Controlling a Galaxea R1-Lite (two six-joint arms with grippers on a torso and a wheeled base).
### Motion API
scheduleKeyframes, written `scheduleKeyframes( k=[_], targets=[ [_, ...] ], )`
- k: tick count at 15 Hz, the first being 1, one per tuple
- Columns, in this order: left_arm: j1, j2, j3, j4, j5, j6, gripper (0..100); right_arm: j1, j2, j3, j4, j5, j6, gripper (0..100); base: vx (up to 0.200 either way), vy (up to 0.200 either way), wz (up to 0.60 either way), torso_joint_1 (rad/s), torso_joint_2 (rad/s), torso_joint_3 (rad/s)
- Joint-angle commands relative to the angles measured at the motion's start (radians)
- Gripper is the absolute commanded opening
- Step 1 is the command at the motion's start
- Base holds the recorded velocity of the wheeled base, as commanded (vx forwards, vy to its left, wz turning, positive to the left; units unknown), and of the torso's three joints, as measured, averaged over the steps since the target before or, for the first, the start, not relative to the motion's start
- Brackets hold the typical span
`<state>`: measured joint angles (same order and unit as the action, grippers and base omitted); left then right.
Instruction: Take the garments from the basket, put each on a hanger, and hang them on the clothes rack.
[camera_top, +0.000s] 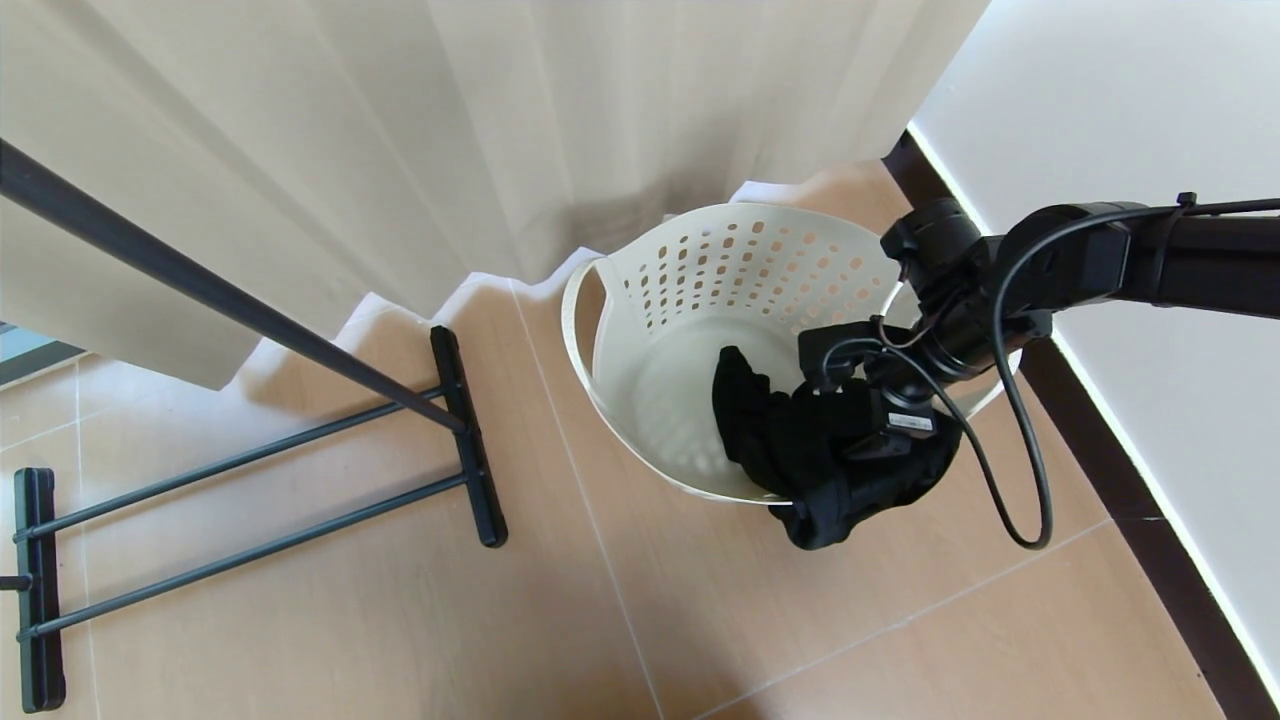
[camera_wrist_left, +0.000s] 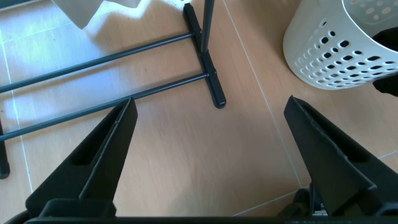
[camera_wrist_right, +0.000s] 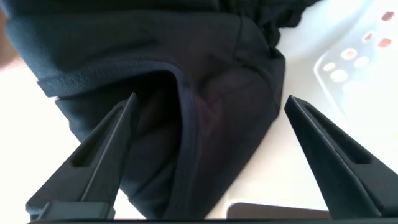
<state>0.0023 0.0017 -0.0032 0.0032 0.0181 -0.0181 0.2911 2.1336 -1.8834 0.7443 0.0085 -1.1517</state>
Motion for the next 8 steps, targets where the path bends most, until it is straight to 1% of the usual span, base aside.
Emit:
scheduleKeyframes(
  k=[1,5,8],
  targets=[
    [0.001,0.001,0.0,0.0,0.0,0.0,100,0.003,0.019,-0.006,-0.003,-0.002,-0.002,100,0.0,0.0,0.0,0.0,0.0,0.0],
    [0.001,0.001,0.0,0.0,0.0,0.0,100,0.003,0.038,-0.013,-0.005,-0.005,-0.002,100,0.0,0.0,0.0,0.0,0.0,0.0],
    [0.001,0.001,0.0,0.0,0.0,0.0,100,0.002,0.065,-0.037,-0.006,-0.013,-0.002,100,0.0,0.0,0.0,0.0,0.0,0.0]
  ],
)
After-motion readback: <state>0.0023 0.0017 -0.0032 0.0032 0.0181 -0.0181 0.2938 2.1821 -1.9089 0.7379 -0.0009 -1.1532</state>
